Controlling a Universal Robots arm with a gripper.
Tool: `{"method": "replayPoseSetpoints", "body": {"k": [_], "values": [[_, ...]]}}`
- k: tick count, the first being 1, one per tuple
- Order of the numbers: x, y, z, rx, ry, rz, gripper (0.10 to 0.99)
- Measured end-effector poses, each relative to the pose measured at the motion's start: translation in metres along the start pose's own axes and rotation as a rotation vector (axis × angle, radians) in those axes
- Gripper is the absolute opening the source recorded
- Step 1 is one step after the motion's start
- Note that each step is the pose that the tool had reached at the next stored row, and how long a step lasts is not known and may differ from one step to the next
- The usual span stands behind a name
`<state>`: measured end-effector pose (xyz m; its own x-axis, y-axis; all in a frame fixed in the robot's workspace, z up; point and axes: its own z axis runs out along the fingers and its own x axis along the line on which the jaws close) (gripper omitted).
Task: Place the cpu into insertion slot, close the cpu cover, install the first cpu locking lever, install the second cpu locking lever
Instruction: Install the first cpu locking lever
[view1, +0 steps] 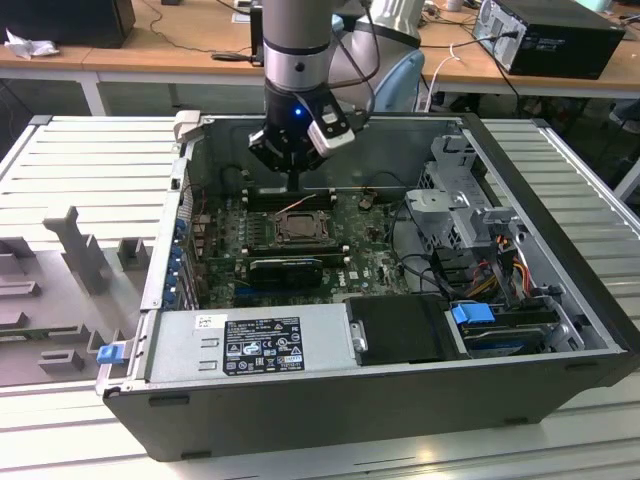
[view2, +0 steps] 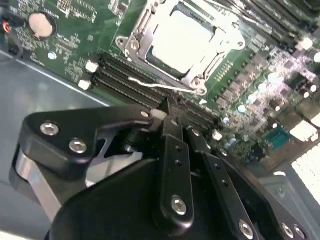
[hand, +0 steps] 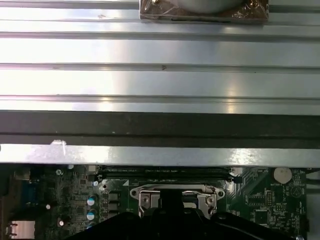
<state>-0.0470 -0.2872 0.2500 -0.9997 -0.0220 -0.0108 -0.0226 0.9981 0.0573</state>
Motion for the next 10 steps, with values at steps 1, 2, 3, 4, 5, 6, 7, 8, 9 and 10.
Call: {"method": "replayPoseSetpoints", "body": {"k": [1, 2, 3, 4, 5, 6, 7, 8, 9, 10], "values": [[-0.0012, -0.0002, 0.0035, 0.0, 0.0007, -0.012, 0.106], [-0.0031, -0.0004, 0.0059, 0.0, 0.0009, -0.014, 0.106], [-0.0047, -0.0005, 0.0077, 0.0, 0.0008, -0.014, 0.106], [-0.0071, -0.0007, 0.0108, 0.0, 0.0008, -0.014, 0.106], [-0.0084, -0.001, 0.0141, 0.0, 0.0008, -0.014, 0.106], [-0.0092, -0.001, 0.0167, 0.0, 0.0009, -0.014, 0.106], [-0.01, -0.0006, 0.0195, 0.0, 0.0008, -0.014, 0.106], [-0.011, 0.0004, 0.0203, 0.0, 0.0008, -0.014, 0.106], [-0.0117, 0.0008, 0.0206, -0.001, 0.0008, -0.014, 0.106], [-0.0125, 0.0013, 0.0208, -0.001, 0.0008, -0.014, 0.106]]}}
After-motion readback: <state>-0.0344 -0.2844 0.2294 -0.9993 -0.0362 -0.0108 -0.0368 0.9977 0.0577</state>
